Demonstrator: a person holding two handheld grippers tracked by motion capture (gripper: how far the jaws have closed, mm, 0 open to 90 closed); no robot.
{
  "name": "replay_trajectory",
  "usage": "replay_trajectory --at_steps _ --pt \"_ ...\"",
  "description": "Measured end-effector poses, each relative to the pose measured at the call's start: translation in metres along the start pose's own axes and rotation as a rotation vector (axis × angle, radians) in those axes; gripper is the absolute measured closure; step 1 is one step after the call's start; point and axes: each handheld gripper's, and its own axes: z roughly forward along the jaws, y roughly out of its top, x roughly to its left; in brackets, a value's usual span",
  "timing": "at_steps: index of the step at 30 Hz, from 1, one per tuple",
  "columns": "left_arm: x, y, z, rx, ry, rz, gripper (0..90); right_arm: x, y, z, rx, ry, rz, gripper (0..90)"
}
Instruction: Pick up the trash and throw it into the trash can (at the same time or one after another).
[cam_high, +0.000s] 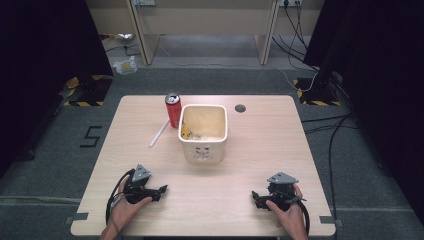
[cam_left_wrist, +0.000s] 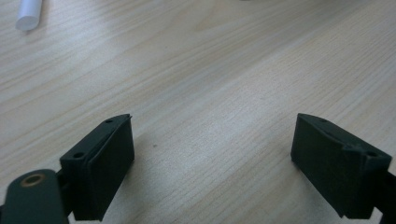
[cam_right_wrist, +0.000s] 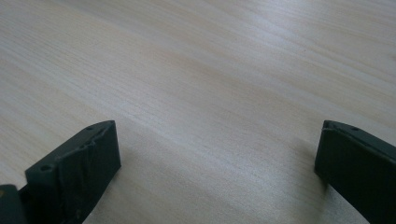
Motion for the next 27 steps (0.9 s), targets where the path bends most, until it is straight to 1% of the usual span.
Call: replay_trajectory --at_steps 8,11,15,17,19,22,25,26,27 --pt "0.001 0.001 0.0 0.0 -0.003 0.0 12.6 0.0 0.0 0.0 0.0 0.0 0.0 0.3" --pt "0.001 0.001 0.001 -0.004 -0.005 -0.001 14.4 0.0 0.0 0.0 0.0 0.0 -0.001 0.3" --pt "0.003 0.003 0.002 -0.013 -0.012 -0.019 14.9 0.0 0.0 0.0 0.0 0.001 -0.001 0.3" --pt "0.004 0.005 0.002 -0.01 -0.02 -0.033 15.6 0.0 0.0 0.0 0.0 0.001 -0.001 0.3" --pt "0.004 0.008 0.002 -0.016 -0.022 -0.038 16.0 0.0 0.0 0.0 0.0 0.001 -0.001 0.3" --pt "0.007 0.014 -0.001 -0.036 -0.01 -0.042 16.4 0.0 0.0 0.0 0.0 0.001 -0.001 0.4" --pt "0.013 0.021 -0.002 -0.055 0.004 -0.056 16.9 0.0 0.0 0.0 0.0 0.001 -0.002 0.4" --pt "0.019 0.026 -0.002 -0.067 0.006 -0.076 16.9 0.0 0.0 0.0 0.0 0.001 -0.002 0.4" --pt "0.019 0.026 -0.002 -0.067 0.006 -0.076 17.1 0.0 0.0 0.0 0.0 0.001 -0.002 0.4"
